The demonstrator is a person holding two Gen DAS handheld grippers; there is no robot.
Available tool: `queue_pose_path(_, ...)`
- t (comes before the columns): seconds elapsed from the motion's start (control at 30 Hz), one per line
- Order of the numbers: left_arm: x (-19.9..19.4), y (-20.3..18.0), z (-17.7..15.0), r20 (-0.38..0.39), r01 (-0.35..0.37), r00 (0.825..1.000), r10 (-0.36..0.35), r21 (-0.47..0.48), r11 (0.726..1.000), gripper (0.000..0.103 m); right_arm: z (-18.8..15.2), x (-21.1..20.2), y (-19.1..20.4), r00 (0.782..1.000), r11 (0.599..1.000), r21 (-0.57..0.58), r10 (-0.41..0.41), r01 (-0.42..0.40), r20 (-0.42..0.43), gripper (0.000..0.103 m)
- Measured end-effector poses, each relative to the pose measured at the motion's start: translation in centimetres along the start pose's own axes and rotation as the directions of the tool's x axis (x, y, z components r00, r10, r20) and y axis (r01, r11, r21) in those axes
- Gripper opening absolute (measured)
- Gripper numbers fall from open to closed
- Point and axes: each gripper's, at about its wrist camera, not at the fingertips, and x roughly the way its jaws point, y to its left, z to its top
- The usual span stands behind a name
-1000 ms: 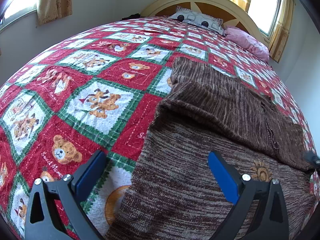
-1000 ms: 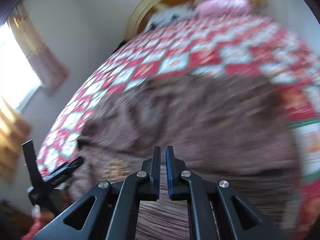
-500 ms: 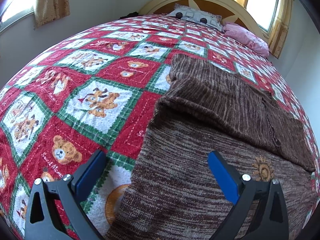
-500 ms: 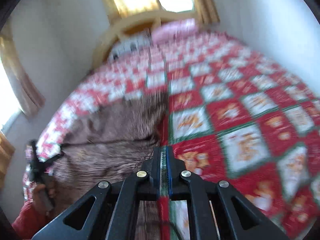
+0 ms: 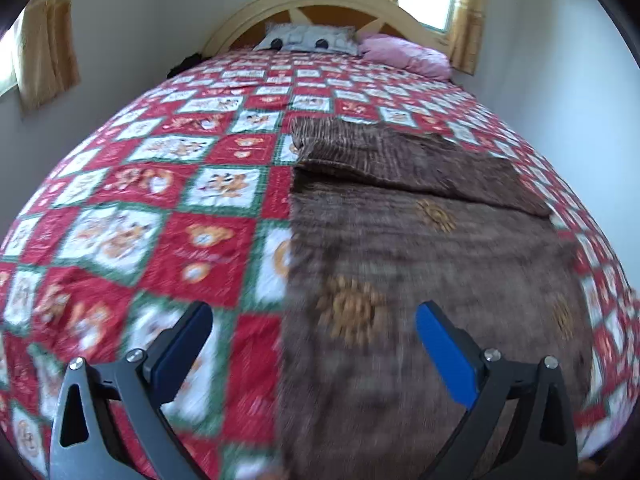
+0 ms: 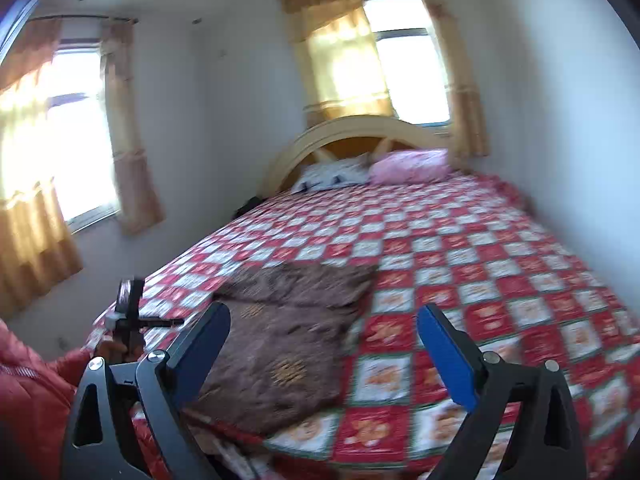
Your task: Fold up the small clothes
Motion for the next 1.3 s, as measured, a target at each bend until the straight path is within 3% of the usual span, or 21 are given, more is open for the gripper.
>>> queue_pose_path(0.1,-1.9,1.4,-2.0,-0.027,0.006,1.000,-0.006,-0.004,1.000,0.103,-2.6,5.3,1.2,0.988,1.000,-0.006,-0.008,0.007,-0.152,0.090)
queue_pose_path(0.27,-3.0,3.9,-6.2,-0.060,0.039,0.997,-0.045,-0.098,0.994,0.103,-5.2,10.0,3.1,0.969,1.000,-0.010,0.025,-0.028,-0.244,0.089)
queue_pose_path(0.37,-2.4,4.1,-7.7,-0.065,0.093,0.993,-0.103,-0.147,0.985,0.102,-6.3,11.0,4.1,0.962,0.998,-0.059,-0.010,-0.007,-0.271,0.088)
queue_pose_path(0.43,-1.2,3.2,-8.0,-0.102,0.129,0.984,-0.144,-0.141,0.982,0.086,-6.7,11.4,4.6,0.958,0.996,-0.085,-0.027,0.003,-0.286,0.073)
queue_pose_path(0.47,-0.9,2.9,-8.1,-0.117,0.139,0.981,-0.156,-0.136,0.981,0.081,-6.8,11.5,4.7,0.953,0.995,-0.096,-0.042,0.014,-0.299,0.071)
queue_pose_path(0.57,0.3,2.0,-8.9,-0.163,0.180,0.966,-0.202,-0.140,0.974,0.074,-7.1,11.6,4.8,0.950,0.990,-0.133,-0.081,0.043,-0.302,0.070)
queue_pose_path(0.63,0.1,1.2,-9.3,-0.149,0.180,0.969,-0.195,-0.110,0.978,0.073,-7.3,11.8,4.8,0.946,0.983,-0.168,-0.116,0.066,-0.304,0.070)
queue_pose_path(0.73,0.0,0.3,-9.4,-0.151,0.228,0.958,-0.242,-0.106,0.968,0.071,-7.6,12.1,5.2,0.938,0.964,-0.252,-0.157,0.079,-0.309,0.070)
queue_pose_path(0.9,0.0,-0.4,-9.4,-0.149,0.217,0.962,-0.227,-0.080,0.973,0.070,-8.4,14.2,6.8,0.929,0.911,-0.412,-0.180,0.033,-0.324,0.070)
queue_pose_path(0.97,0.2,-0.3,-9.2,-0.154,0.232,0.957,-0.245,-0.099,0.968,0.063,-8.7,15.7,7.3,0.923,0.892,-0.452,-0.174,0.001,-0.343,0.070)
queue_pose_path(1.1,0.1,0.8,-9.2,-0.155,0.226,0.957,-0.244,-0.125,0.966,0.048,-10.3,19.2,7.1,0.885,0.882,-0.464,-0.144,-0.088,-0.442,0.070)
queue_pose_path(1.17,0.0,1.0,-9.1,-0.155,0.221,0.958,-0.241,-0.135,0.966,0.045,-11.4,20.7,6.9,0.861,0.875,-0.469,-0.141,-0.123,-0.489,0.060)
queue_pose_path(1.2,0.0,1.1,-9.2,-0.156,0.222,0.958,-0.242,-0.137,0.965,0.044,-11.9,21.3,6.8,0.846,0.875,-0.464,-0.137,-0.141,-0.516,0.043)
queue_pose_path(1.3,0.0,1.5,-9.3,-0.163,0.199,0.962,-0.220,-0.136,0.970,0.025,-11.9,21.0,6.3,0.837,0.901,-0.398,-0.081,-0.171,-0.542,0.010)
